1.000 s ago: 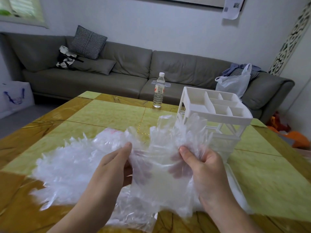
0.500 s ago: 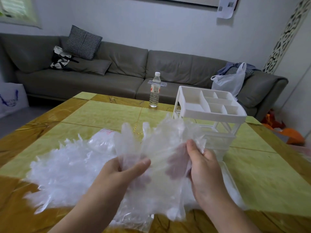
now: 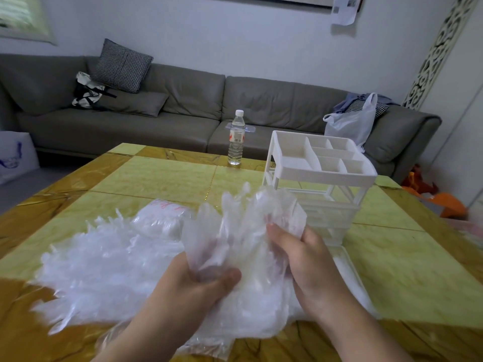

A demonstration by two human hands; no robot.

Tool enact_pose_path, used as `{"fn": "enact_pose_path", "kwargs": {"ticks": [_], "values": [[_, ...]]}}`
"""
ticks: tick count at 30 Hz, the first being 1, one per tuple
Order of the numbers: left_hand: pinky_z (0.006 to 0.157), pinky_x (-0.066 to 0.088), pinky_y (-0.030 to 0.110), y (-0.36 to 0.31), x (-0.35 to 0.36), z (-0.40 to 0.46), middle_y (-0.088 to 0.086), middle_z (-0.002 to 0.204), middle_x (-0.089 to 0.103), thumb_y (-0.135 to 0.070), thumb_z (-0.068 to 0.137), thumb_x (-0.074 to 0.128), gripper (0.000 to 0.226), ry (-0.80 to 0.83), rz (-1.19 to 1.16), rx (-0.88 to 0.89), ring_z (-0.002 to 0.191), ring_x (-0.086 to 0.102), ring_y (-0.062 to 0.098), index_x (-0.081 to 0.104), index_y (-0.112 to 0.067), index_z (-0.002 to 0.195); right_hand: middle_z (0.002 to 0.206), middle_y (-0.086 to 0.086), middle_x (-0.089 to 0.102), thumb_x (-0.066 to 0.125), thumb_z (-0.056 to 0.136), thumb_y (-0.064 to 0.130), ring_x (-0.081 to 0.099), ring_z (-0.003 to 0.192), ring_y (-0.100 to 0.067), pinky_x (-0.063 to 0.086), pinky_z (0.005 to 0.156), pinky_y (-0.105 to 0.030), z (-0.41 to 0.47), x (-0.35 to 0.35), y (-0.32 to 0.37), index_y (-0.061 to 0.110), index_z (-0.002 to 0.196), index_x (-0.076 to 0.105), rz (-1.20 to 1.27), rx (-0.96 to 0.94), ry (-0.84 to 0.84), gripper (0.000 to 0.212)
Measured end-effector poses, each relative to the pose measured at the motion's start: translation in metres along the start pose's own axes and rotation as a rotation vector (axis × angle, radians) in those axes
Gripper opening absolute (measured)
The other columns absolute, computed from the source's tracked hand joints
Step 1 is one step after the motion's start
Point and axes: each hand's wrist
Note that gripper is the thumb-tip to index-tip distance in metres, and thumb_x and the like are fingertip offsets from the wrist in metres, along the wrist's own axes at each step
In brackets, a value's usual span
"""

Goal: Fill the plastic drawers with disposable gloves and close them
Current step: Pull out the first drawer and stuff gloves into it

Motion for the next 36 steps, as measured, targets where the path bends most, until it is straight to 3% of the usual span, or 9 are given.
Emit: {"fn": "enact_pose_path", "kwargs": {"ticks": [5,8,11,15,19,23,26,30,36], "values": [[0.071,0.062,0.039,-0.006,-0.001,-0.001,0.014,0.098,0.08,-0.021,0.074,0.088,0.043,0.023,-0.08,-0.062,0.088,0.078,0.031,0.076,-0.02,0.115,0.106,-0.018,0.08,0.068,0.102,0.017,0.077,0.102,-0.039,0.057,0.099,-0.064,0.003,-0.004,0.0,0.015,0.105,0.081,-0.033,-0.085,-0.015,0.014],[0.053,0.048,0.029,-0.003,-0.001,0.002,0.007,0.078,0.073,-0.042,0.084,0.083,0.033,-0.069,0.012,-0.097,0.063,0.064,0.022,0.08,-0.01,0.086,0.099,-0.013,0.081,0.067,0.102,0.013,0.079,0.097,-0.034,0.058,0.098,-0.061,0.003,-0.002,-0.003,0.019,0.097,0.081,-0.111,-0.135,-0.046,0.016],[0.044,0.041,0.025,0.003,0.002,0.006,0.01,0.067,0.068,-0.025,0.097,0.07,0.017,-0.17,0.069,-0.033,0.049,0.051,0.02,0.083,-0.022,0.086,0.105,-0.011,0.081,0.073,0.1,0.027,0.079,0.101,-0.031,0.059,0.097,-0.054,0.002,-0.001,-0.004,0.017,0.107,0.08,-0.07,-0.1,-0.023,0.014],[0.043,0.043,0.027,0.004,0.002,0.008,0.014,0.063,0.068,-0.02,0.1,0.065,0.025,-0.327,0.15,0.138,0.042,0.052,0.019,0.08,-0.036,0.089,0.096,-0.011,0.081,0.078,0.092,0.037,0.078,0.08,-0.023,0.055,0.062,-0.032,-0.004,-0.002,0.002,0.016,0.108,0.079,-0.179,0.059,0.125,0.026],[0.051,0.049,0.037,0.007,-0.002,0.01,0.001,0.058,0.066,-0.029,0.1,0.065,0.014,-0.452,0.217,0.214,0.047,0.059,0.018,0.075,-0.035,0.093,0.068,0.002,0.074,0.07,0.101,0.012,0.068,0.058,-0.01,0.049,0.05,-0.023,-0.007,0.005,-0.003,0.013,0.088,0.073,-0.296,0.071,0.145,0.013],[0.072,0.057,0.041,0.001,0.001,0.003,-0.002,0.094,0.081,-0.028,0.091,0.08,0.031,-0.204,-0.025,0.073,0.083,0.077,0.016,0.071,-0.043,0.117,0.087,-0.02,0.075,0.068,0.103,0.017,0.076,0.084,-0.033,0.061,0.085,-0.053,-0.003,0.007,-0.009,0.011,0.089,0.073,-0.4,-0.061,0.043,0.016],[0.055,0.052,0.033,0.004,0.002,0.003,0.001,0.074,0.075,-0.015,0.091,0.078,0.038,-0.201,0.039,0.099,0.06,0.065,0.013,0.071,-0.04,0.118,0.098,-0.027,0.073,0.068,0.103,0.024,0.073,0.094,-0.044,0.059,0.092,-0.061,-0.005,0.007,-0.008,0.006,0.093,0.069,-0.344,-0.038,0.041,0.02],[0.055,0.053,0.036,0.003,-0.001,0.006,0.0,0.071,0.073,-0.011,0.096,0.07,0.042,-0.369,0.142,0.207,0.054,0.063,0.012,0.069,-0.051,0.11,0.102,-0.031,0.073,0.073,0.098,0.019,0.075,0.082,-0.043,0.064,0.062,-0.044,-0.012,0.007,0.0,-0.01,0.115,0.067,-0.139,0.227,0.258,0.034],[0.067,0.056,0.04,-0.008,-0.006,0.004,0.005,0.094,0.08,-0.015,0.097,0.069,0.027,-0.268,0.003,0.163,0.071,0.073,0.02,0.079,-0.039,0.104,0.073,-0.016,0.06,0.06,0.101,-0.007,0.065,0.056,-0.027,0.056,0.048,-0.036,-0.009,0.003,0.002,-0.003,0.099,0.071,-0.274,0.063,0.146,0.012]]}}
Point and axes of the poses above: each hand's wrist, its own z-axis towards the middle knuckle, its own x-axis out of the palm, y = z × x
